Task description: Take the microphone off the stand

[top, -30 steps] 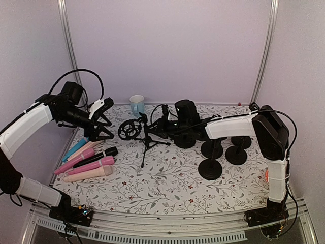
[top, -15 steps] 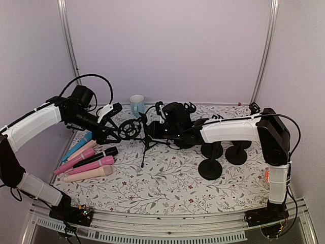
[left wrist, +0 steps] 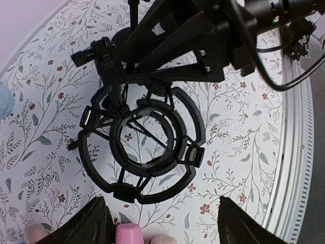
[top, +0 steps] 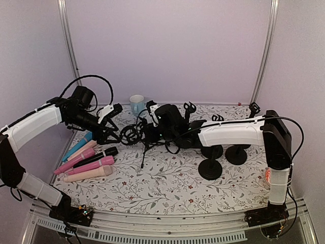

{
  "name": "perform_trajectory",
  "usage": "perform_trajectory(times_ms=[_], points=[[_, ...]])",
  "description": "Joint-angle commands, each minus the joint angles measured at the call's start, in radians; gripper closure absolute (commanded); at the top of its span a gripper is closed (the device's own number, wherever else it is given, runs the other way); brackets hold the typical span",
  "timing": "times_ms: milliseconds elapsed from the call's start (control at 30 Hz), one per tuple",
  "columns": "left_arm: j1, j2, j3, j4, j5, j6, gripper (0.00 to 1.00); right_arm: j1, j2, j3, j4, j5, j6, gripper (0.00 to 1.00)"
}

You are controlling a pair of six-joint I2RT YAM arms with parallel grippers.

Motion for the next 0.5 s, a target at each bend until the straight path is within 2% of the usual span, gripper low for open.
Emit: perform_trajectory(times_ms=[0,133,367,467], points=[[-0.010,0.006,-0.004,0.016,-0.008,-0.003,0.24,-0.008,-0.110,0.058,0.033,-0.082,-0.020,0.50],[-0.010,0.000,-0.006,0.015,-0.011,-0.003,0.24,-0.046,-0.154,0.046,0.013,-0.174,0.061,0.50],[-0.011,-0.017,-0.009,0.002,-0.014,-0.005,0.24,-0.054,-0.208,0.009,-0.056,-0.109,0.109,0.55],[-0.009,-0.032,-0.026,0.001,-0.032,-0.021,0.21,-0.052,-0.231,-0.041,-0.061,-0.091,0.123,0.47]])
